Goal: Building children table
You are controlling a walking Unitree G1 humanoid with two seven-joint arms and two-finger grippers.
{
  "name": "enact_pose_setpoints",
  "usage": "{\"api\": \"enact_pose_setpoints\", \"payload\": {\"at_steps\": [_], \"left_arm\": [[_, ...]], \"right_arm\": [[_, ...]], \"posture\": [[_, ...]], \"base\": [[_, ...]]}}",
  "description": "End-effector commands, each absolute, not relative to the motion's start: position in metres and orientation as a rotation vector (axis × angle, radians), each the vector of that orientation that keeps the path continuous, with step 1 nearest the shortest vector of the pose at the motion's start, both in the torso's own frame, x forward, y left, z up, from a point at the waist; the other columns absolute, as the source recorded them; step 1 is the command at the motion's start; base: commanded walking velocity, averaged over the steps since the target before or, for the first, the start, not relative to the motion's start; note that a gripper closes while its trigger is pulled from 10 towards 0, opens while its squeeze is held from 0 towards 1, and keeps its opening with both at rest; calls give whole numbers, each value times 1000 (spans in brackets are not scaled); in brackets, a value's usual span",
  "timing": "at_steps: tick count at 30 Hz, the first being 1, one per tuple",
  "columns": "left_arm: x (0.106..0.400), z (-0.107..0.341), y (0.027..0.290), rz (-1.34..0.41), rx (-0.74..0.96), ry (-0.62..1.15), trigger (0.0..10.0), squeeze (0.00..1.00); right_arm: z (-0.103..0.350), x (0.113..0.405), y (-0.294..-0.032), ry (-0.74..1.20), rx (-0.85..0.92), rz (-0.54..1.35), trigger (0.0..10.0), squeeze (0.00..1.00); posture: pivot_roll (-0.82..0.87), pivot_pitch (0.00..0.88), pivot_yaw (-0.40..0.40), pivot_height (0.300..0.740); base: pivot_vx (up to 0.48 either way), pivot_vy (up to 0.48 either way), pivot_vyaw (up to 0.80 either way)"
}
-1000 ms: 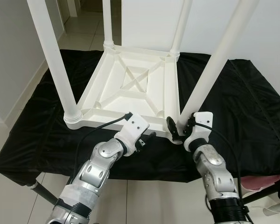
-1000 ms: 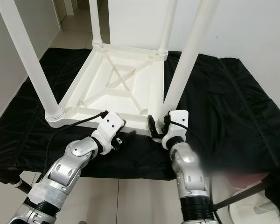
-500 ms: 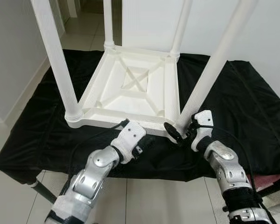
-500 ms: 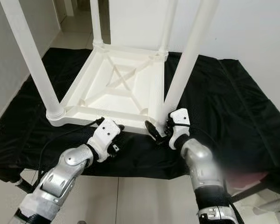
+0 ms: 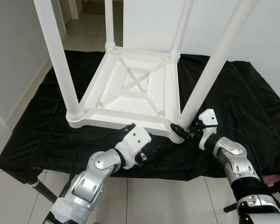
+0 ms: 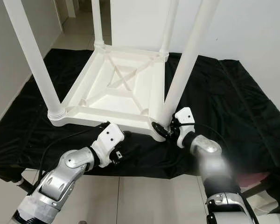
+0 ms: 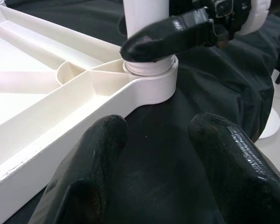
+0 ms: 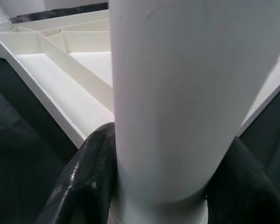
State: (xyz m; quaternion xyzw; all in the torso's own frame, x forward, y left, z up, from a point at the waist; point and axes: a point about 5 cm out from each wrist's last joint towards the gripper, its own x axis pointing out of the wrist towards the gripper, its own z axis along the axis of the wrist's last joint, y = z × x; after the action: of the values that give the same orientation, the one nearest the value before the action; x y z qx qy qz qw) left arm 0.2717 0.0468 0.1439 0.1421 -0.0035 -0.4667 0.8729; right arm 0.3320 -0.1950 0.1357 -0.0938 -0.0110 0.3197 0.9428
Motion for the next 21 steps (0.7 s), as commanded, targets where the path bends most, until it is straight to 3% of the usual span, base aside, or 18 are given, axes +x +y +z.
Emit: {"api": "enact_pose_setpoints", "payload": {"at_steps": [1,6,7,8,21], "left_arm": [[278,144,48,-912,308,-5,10000,0],[283,146,51,-890,322,-7,10000,0],[283,145,51,-884,328,-3,10000,0],[283,145,51,-884,326,-2,10000,0],[280,142,44,-889,338,-2,10000,0]], "right_arm": [[129,331,-199,8,-209,642,0,0],[123,328,-199,9,-192,637,0,0],[122,328,-199,-2,-182,621,3725,0],[122,327,-198,-5,-166,614,10000,0],[121,323,-192,-27,-56,363,10000,0]], "posture": [[4,21,-23,740],[-4,25,-10,740],[-4,25,-10,740],[-5,27,-9,740],[-27,40,6,740]], "base": [[0,0,0],[0,0,0],[0,0,0],[0,0,0],[0,0,0]]}}
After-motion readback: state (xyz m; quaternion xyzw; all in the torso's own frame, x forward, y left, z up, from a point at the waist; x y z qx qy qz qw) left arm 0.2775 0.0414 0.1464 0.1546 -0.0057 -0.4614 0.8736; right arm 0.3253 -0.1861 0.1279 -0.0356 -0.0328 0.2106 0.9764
